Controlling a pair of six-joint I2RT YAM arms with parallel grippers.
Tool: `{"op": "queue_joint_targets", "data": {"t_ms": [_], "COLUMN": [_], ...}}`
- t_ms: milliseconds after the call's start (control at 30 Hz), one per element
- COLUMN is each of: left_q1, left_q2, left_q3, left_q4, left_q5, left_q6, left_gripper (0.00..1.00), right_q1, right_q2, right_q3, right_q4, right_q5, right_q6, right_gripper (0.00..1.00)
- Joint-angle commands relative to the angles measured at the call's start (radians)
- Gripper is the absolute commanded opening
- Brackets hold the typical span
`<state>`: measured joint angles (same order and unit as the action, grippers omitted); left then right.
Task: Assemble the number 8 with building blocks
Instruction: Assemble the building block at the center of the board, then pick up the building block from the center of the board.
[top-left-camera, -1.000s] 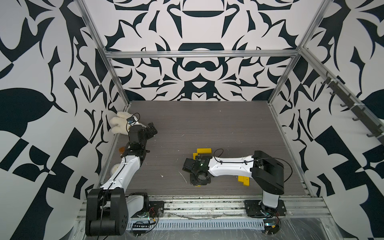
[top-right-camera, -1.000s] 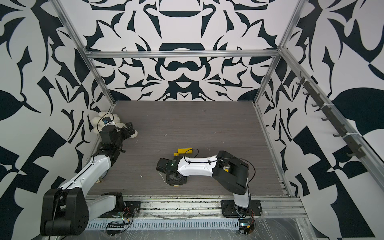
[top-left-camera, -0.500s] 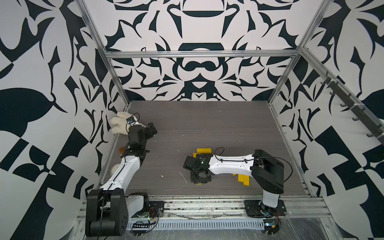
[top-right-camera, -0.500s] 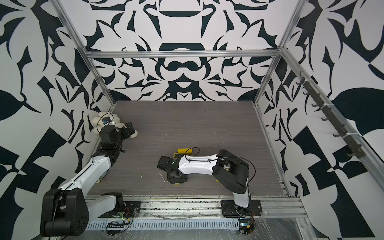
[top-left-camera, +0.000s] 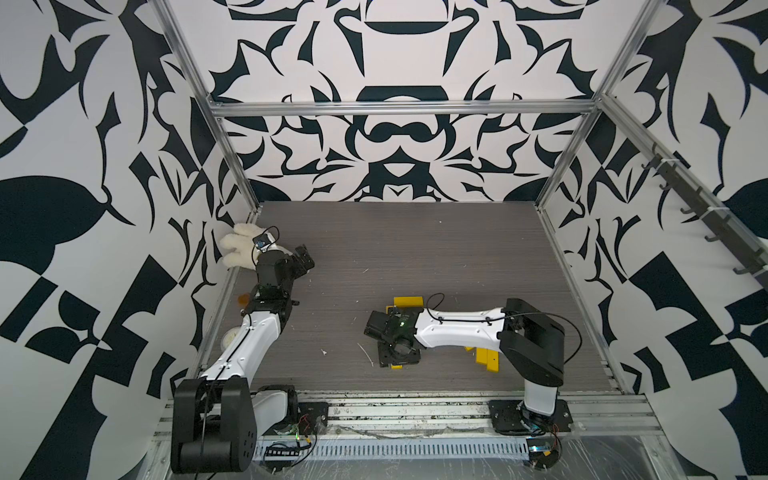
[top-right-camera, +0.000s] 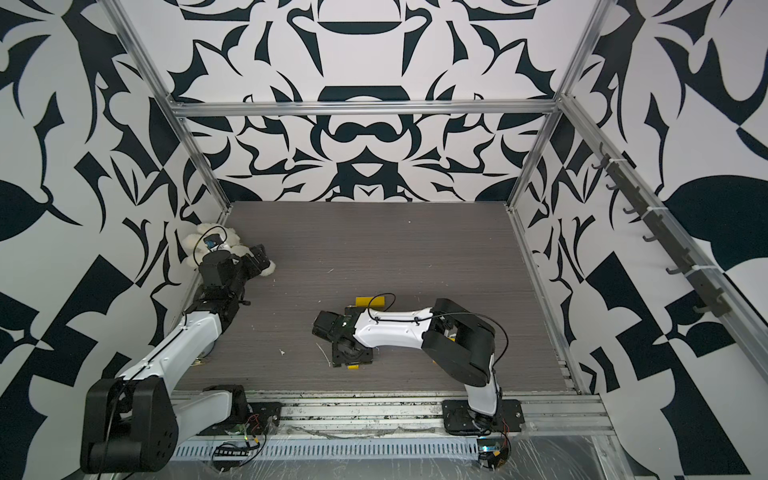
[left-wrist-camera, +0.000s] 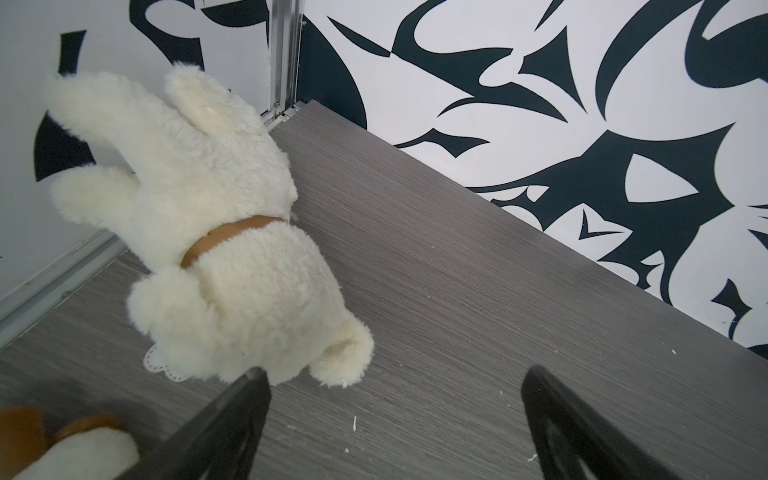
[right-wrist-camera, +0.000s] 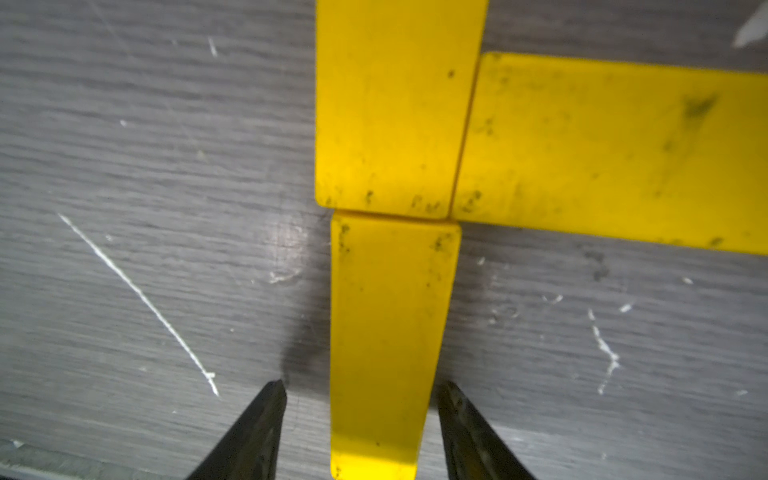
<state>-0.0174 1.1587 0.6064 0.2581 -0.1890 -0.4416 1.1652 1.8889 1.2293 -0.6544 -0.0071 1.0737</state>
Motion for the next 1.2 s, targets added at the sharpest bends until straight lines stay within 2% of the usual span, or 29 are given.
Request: {"op": "queue_joint_targets", "data": {"t_ms": [0, 167, 333, 367, 400, 433, 467, 533, 600, 700, 767, 833, 900, 1000, 1067, 1167], "left_q1": [0.005, 0.005, 0.001, 0.001, 0.0, -0.001, -0.004, -0.01, -0.018, -0.027, -0.03, -0.033, -0.041, -0.075, -0.099, -0.113], "left_q2": [-0.019, -0.029, -0.026, -0.025, -0.021, -0.013, -0.005, 0.021, 0.042, 0.051, 0.052, 0.062, 0.079, 0.107, 0.167, 0.19], "left_q3": [-0.018, -0.023, -0.013, -0.014, -0.012, -0.006, 0.003, 0.034, 0.069, 0.112, 0.136, 0.159, 0.19, 0.25, 0.312, 0.389], "left_q4": [0.017, 0.02, 0.002, 0.008, 0.015, 0.018, 0.015, -0.002, -0.031, -0.062, -0.075, -0.083, -0.099, -0.131, -0.171, -0.236], "left_q5": [0.011, 0.014, -0.015, -0.024, -0.036, -0.045, -0.05, -0.05, -0.042, -0.039, -0.041, -0.042, -0.034, -0.042, -0.049, -0.049], "left_q6": [0.001, 0.007, 0.021, 0.022, 0.027, 0.032, 0.038, 0.046, 0.052, 0.057, 0.058, 0.061, 0.063, 0.087, 0.123, 0.167], "left_gripper": [0.99, 0.99, 0.99, 0.99, 0.99, 0.99, 0.99, 0.99, 0.99, 0.99, 0.99, 0.99, 0.99, 0.99, 0.99, 0.99], "right_q1": [-0.001, 0.012, 0.019, 0.02, 0.019, 0.02, 0.017, 0.004, -0.007, -0.011, -0.013, -0.022, -0.025, -0.034, -0.093, -0.275], "right_q2": [-0.018, -0.131, -0.423, -0.474, -0.55, -0.621, -0.674, -0.789, -0.878, -0.969, -0.977, -0.942, -0.89, -0.866, -0.873, -0.871], "right_q3": [0.01, 0.038, 0.027, 0.021, 0.014, 0.008, 0.002, -0.023, -0.083, -0.221, -0.29, -0.306, -0.282, -0.313, -0.338, -0.33], "right_q4": [-0.061, -0.185, -0.347, -0.362, -0.378, -0.41, -0.451, -0.564, -0.612, -0.588, -0.577, -0.576, -0.497, -0.099, 0.105, 0.107], "right_q5": [0.023, 0.083, 0.263, 0.292, 0.326, 0.357, 0.387, 0.458, 0.47, 0.436, 0.406, 0.41, 0.486, 0.531, 0.426, 0.216], "right_q6": [-0.011, -0.041, -0.018, -0.012, -0.01, -0.005, 0.005, 0.043, 0.093, 0.182, 0.218, 0.199, 0.076, -0.348, -0.57, -0.716], "right_gripper": [0.63, 0.64, 0.66, 0.68, 0.8, 0.87, 0.91, 0.93, 0.99, 1.0, 1.0, 1.0, 1.0, 1.0, 1.0, 0.96]}}
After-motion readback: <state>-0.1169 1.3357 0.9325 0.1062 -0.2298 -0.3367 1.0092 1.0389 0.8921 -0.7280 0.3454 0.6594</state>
